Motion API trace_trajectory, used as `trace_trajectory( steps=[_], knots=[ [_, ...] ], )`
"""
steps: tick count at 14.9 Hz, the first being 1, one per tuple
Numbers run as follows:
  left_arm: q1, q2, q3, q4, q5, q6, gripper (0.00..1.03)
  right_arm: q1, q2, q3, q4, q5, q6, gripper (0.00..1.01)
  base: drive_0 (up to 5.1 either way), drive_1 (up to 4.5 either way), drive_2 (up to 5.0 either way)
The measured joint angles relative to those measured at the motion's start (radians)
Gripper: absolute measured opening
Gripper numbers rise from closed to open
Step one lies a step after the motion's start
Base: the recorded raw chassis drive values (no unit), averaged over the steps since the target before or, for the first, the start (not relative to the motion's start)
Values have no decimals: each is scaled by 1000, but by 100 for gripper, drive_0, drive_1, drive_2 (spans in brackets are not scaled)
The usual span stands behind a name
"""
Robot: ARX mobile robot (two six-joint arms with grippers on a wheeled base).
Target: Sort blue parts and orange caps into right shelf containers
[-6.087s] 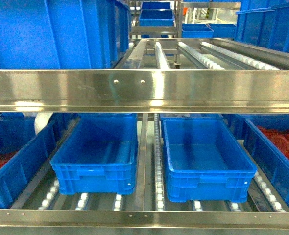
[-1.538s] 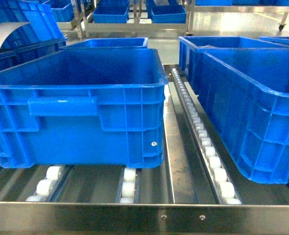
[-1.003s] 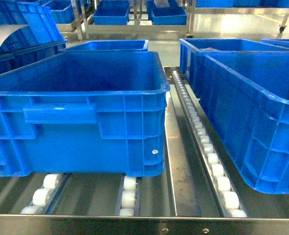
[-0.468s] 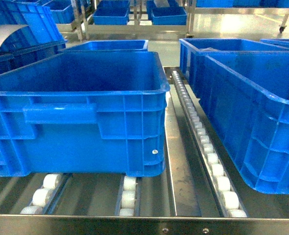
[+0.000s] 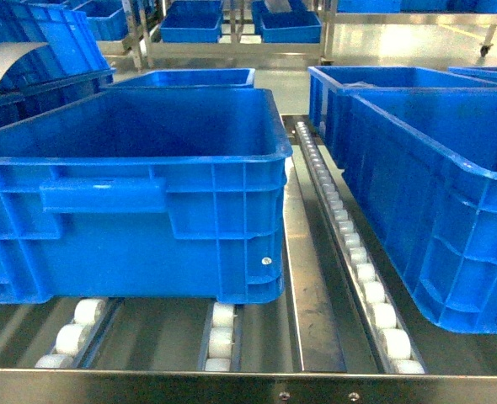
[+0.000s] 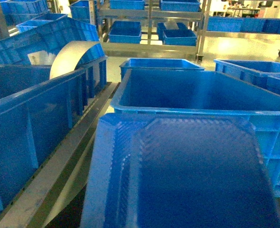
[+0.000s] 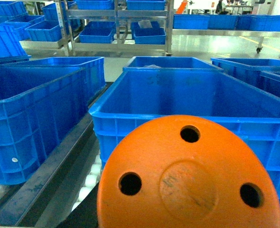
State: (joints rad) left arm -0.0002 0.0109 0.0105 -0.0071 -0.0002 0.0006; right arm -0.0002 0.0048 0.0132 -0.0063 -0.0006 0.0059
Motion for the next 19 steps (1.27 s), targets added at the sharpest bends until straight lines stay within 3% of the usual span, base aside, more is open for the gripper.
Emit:
trace_trajectory(
  steps=[5, 6, 7, 8, 9, 10, 12, 13, 14, 16, 18, 19],
  knots=[
    [0, 0, 0, 3, -1, -1, 43, 5, -1, -2, 18, 16, -6, 44, 0, 0, 0],
    [-12, -10, -2, 55, -12, -21, 43, 54, -2, -5, 134, 126, -34, 44, 0, 0, 0],
    [-50, 6, -1, 176, -49, -42, 43, 99, 1, -3, 232, 189, -51, 44, 0, 0, 0],
    [-106, 69, 0, 274, -68, -46, 43, 97, 20, -2, 229, 194, -55, 44, 0, 0, 0],
    [-119, 361, 18, 517, -52, -25, 43, 23, 233, 6, 468, 130, -60, 44, 0, 0, 0],
    [-111, 569, 82, 702, -34, -16, 43, -16, 433, 39, 625, 92, -65, 44, 0, 0, 0],
    [-108, 970, 315, 972, -18, -11, 43, -43, 799, 216, 841, 21, -67, 44, 0, 0, 0],
    [-107, 1198, 470, 964, -6, -33, 43, -54, 998, 341, 886, 10, -69, 44, 0, 0, 0],
    [-108, 1424, 621, 900, -13, -50, 43, -53, 1198, 462, 861, 20, -69, 44, 0, 0, 0],
    [-115, 1695, 819, 812, -42, -87, 43, -45, 1467, 610, 829, 82, -95, 44, 0, 0, 0],
    [-129, 1771, 932, 790, -37, -129, 43, -45, 1595, 732, 814, 100, -103, 44, 0, 0, 0],
    [-129, 1770, 939, 826, -40, -146, 47, -38, 1609, 739, 800, 100, -97, 54, 0, 0, 0]
  ],
)
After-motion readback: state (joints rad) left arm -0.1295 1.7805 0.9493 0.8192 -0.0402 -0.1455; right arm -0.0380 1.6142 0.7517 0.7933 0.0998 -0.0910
